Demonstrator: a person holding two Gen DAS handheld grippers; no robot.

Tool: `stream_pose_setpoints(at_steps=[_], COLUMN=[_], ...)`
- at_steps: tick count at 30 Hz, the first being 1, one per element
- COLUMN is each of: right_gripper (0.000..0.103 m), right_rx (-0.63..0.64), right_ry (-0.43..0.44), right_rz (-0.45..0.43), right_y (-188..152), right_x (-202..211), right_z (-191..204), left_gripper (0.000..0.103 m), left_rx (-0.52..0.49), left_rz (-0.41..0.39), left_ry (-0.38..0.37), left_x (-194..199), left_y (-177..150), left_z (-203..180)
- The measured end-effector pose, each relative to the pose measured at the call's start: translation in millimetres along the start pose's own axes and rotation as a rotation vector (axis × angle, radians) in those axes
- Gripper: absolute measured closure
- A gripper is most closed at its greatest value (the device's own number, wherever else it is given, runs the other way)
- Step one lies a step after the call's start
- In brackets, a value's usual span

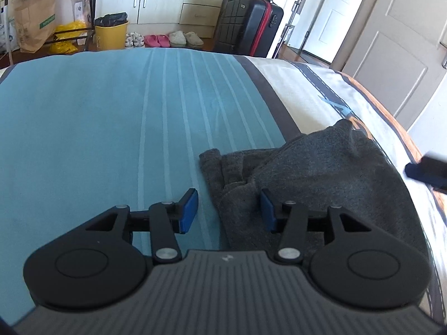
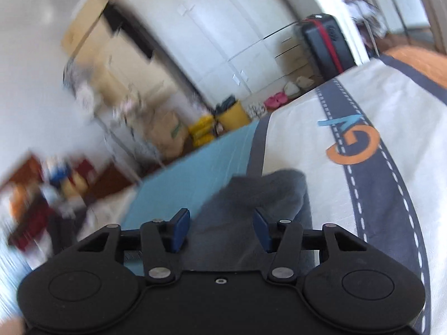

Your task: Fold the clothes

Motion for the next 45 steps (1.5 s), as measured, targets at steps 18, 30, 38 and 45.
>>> stream_pose_setpoints(at_steps=[18, 30, 38, 45], right_gripper=[0.036, 0.04, 0.038, 0.038], right_rx=[0.265, 0.296, 0.261, 0.003], right_ry=[-0.204, -0.331, -0.405, -0.427], right_rz=[0.041, 0.149, 0.082, 0.111], right_y=[-43.2, -75.3, -68.7, -62.7], right_x=[29.5, 35.1, 39.8, 22.4], right_z=[59.7, 44.2, 39.4, -12.1], left_gripper=[0.05, 0.049, 0.046, 0.039], left_rx=[0.186, 0.122, 0.084, 0.248], left_rz=[-0.065, 0.108, 0.152, 0.019], left_ry=[-0.269, -0.173, -0.147, -0.021], left_x=[41.1, 31.0, 32.3, 51.7], left_y=[-15.4, -45.0, -44.9, -30.9], left_z=[-25.7, -51.4, -54.8, -18.0])
Point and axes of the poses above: each gripper's, at about its wrist camera, not at the fingertips, and x roughly against the way its jaws point, z to its left, y to its top, the point moved 1 cm from there along -x, roughly the way its jaws point, and after that the axes turned 14 degrees about -y, right-handed, at the moved point
